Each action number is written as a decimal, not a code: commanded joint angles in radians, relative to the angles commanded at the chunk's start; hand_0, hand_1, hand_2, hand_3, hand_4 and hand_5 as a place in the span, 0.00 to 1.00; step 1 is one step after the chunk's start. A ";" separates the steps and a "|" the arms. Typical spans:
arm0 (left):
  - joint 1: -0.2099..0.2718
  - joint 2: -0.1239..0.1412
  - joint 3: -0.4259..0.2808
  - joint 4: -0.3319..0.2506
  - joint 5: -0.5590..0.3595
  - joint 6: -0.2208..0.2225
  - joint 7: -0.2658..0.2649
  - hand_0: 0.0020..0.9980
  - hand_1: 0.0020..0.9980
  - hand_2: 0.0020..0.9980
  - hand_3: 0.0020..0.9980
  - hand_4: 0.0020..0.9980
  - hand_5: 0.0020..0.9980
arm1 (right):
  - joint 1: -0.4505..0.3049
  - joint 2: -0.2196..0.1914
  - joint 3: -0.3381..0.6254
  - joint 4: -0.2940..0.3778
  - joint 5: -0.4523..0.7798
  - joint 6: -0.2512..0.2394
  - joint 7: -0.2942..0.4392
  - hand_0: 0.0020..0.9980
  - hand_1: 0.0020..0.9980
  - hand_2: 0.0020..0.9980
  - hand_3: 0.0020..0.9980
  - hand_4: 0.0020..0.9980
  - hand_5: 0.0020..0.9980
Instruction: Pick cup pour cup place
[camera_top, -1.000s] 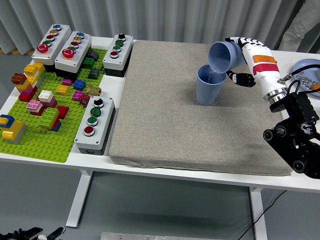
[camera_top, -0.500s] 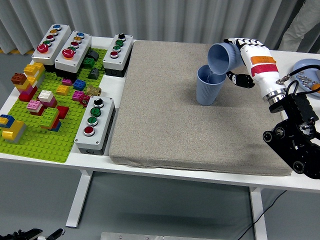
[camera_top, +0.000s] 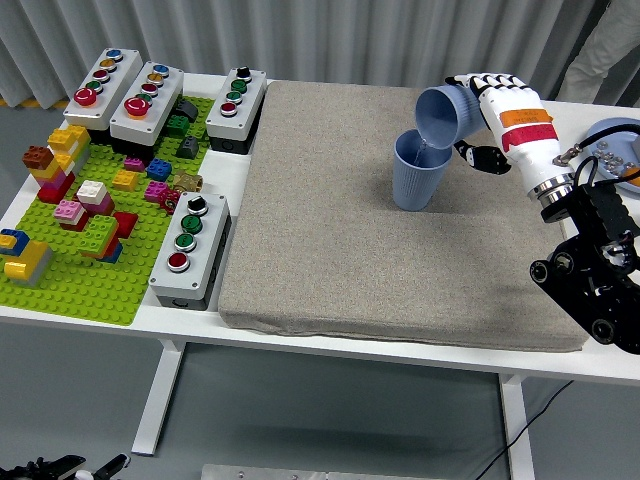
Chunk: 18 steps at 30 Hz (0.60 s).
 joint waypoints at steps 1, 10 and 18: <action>-0.001 0.000 0.000 0.000 0.000 0.000 0.000 0.77 0.77 0.83 0.68 0.51 1.00 | 0.003 -0.002 -0.007 0.000 0.000 -0.002 0.000 0.87 0.76 0.61 0.62 0.76 0.11; -0.001 0.000 0.000 0.000 0.000 0.000 0.001 0.77 0.77 0.83 0.68 0.51 1.00 | 0.013 -0.009 -0.033 -0.003 -0.011 -0.023 -0.011 0.87 0.76 0.61 0.62 0.76 0.10; 0.000 0.000 -0.002 0.000 0.002 0.000 0.001 0.77 0.77 0.83 0.68 0.51 1.00 | 0.026 -0.013 -0.066 -0.008 -0.033 -0.041 -0.032 0.87 0.76 0.61 0.62 0.76 0.10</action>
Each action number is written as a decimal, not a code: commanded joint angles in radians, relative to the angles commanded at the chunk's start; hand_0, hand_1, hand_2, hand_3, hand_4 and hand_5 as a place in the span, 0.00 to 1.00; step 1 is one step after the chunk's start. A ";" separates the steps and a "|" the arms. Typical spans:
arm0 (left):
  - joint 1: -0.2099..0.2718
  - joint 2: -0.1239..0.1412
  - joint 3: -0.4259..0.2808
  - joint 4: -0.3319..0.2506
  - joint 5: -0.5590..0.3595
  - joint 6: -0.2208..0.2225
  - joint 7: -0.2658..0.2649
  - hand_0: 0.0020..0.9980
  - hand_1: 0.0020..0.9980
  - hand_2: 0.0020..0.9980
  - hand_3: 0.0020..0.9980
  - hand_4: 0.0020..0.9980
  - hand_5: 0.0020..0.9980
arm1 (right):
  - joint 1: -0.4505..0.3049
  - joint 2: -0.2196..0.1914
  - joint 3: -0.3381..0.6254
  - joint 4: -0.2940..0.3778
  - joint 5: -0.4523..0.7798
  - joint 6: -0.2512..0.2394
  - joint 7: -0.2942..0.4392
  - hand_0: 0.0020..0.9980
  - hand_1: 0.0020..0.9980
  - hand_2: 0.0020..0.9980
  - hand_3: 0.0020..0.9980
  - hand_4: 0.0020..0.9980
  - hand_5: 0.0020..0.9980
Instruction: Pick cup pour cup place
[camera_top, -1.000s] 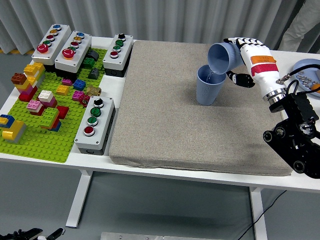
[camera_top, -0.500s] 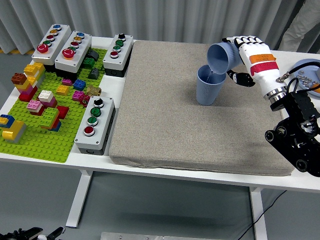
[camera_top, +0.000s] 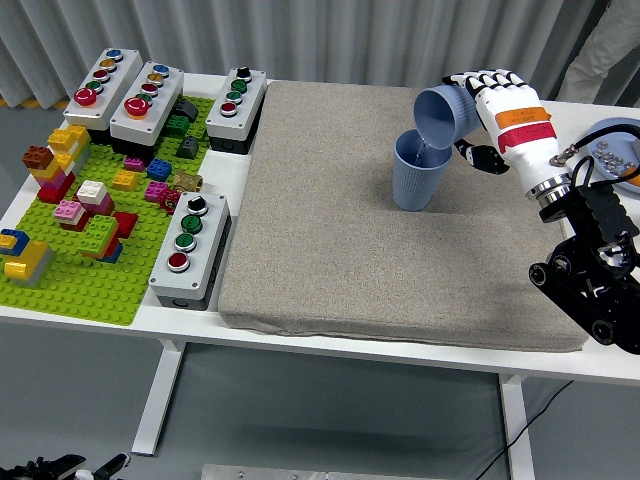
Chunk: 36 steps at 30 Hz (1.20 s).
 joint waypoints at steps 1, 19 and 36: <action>0.000 0.000 0.000 0.000 0.000 0.000 0.000 0.77 0.77 0.83 0.68 0.51 1.00 | 0.003 -0.002 -0.007 0.000 -0.006 0.000 -0.003 0.87 0.76 0.62 0.62 0.76 0.10; 0.009 0.003 0.002 0.000 0.002 0.000 0.001 0.77 0.77 0.83 0.68 0.51 1.00 | 0.043 -0.026 -0.086 0.002 -0.032 0.000 -0.023 0.88 0.76 0.62 0.61 0.76 0.09; 0.004 0.001 0.000 0.000 0.002 -0.001 0.001 0.77 0.77 0.83 0.68 0.51 1.00 | 0.026 -0.037 -0.001 0.053 0.151 0.045 0.005 0.88 0.76 0.62 0.61 0.76 0.09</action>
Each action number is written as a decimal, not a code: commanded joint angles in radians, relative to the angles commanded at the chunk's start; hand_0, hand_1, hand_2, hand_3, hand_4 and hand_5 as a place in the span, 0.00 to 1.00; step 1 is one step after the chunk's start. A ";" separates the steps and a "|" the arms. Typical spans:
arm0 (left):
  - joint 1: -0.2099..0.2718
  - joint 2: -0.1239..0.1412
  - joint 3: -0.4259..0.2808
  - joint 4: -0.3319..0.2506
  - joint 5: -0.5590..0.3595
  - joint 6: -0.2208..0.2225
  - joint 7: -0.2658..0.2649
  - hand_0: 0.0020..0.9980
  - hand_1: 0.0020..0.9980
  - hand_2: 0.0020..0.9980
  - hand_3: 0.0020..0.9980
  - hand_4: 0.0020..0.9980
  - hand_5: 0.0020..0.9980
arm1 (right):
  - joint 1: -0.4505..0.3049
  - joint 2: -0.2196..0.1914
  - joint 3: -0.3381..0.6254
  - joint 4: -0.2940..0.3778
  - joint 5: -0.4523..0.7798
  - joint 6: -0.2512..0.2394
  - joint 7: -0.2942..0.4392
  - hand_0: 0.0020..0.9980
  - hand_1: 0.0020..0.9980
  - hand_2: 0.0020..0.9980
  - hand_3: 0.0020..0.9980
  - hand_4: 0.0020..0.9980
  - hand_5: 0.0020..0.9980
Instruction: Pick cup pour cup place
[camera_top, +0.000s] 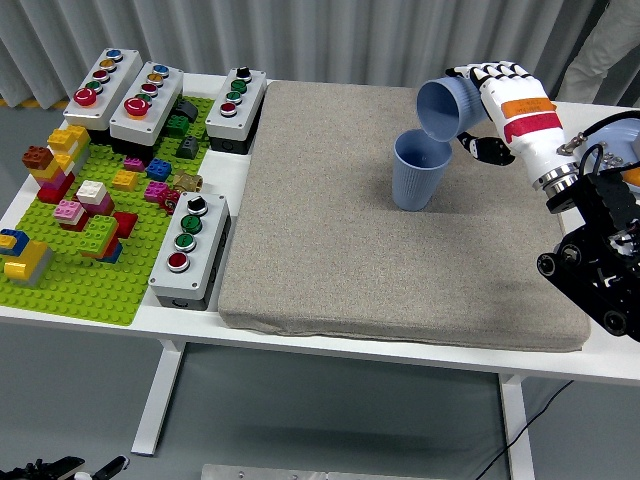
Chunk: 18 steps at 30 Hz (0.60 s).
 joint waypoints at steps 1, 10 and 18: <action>0.000 0.000 0.000 0.000 0.000 0.000 0.000 0.77 0.77 0.83 0.68 0.51 1.00 | 0.000 0.000 0.003 0.002 0.010 0.002 -0.001 0.88 0.76 0.62 0.61 0.76 0.09; 0.001 -0.002 -0.004 0.000 0.008 -0.001 0.001 0.77 0.77 0.83 0.68 0.51 1.00 | -0.035 0.016 0.059 0.032 0.302 0.088 -0.045 0.88 0.76 0.62 0.61 0.76 0.08; 0.001 -0.004 -0.004 0.000 0.009 -0.001 0.001 0.77 0.77 0.83 0.68 0.51 1.00 | -0.080 0.023 0.180 0.041 0.631 0.209 -0.137 0.88 0.76 0.63 0.61 0.76 0.08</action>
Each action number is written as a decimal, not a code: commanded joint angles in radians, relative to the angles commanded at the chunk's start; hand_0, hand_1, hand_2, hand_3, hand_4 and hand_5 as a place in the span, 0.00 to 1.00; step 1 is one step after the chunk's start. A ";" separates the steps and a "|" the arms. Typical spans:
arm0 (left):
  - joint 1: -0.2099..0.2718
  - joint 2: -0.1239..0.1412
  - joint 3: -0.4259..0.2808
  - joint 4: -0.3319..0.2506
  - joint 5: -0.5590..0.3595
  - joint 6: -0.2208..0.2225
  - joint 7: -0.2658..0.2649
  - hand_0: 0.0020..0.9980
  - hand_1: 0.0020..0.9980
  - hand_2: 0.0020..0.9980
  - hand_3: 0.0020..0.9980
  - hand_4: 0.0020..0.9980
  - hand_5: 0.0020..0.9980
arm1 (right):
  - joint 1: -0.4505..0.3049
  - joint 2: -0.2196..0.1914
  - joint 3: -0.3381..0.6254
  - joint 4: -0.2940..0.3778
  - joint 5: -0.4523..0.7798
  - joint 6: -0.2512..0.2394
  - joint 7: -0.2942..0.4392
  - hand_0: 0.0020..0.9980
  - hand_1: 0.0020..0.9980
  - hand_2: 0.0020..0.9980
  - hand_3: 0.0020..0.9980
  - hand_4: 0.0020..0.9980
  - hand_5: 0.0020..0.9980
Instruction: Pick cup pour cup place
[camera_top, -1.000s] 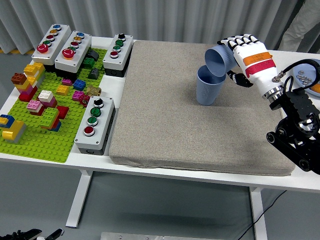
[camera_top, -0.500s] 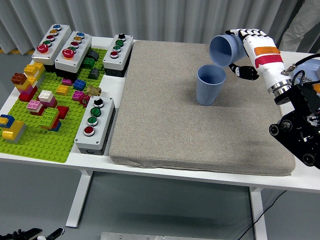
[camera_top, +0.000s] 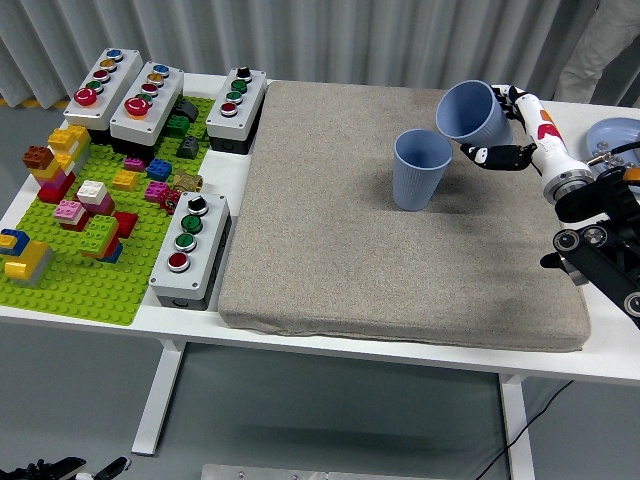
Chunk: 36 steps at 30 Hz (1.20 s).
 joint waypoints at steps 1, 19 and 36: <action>0.000 0.000 0.000 0.000 0.002 0.000 0.000 0.77 0.77 0.83 0.68 0.51 1.00 | -0.007 -0.001 0.024 0.002 0.039 0.017 -0.014 0.88 0.76 0.63 0.61 0.76 0.08; 0.016 -0.006 0.007 0.000 0.009 -0.002 0.000 0.77 0.77 0.83 0.68 0.51 1.00 | -0.164 0.043 0.178 0.057 0.082 -0.059 0.009 0.88 0.77 0.63 0.61 0.76 0.09; 0.011 -0.009 0.018 0.000 -0.002 -0.003 -0.002 0.77 0.77 0.83 0.68 0.51 1.00 | -0.208 0.070 0.215 0.067 0.246 -0.056 0.034 0.87 0.77 0.62 0.61 0.75 0.10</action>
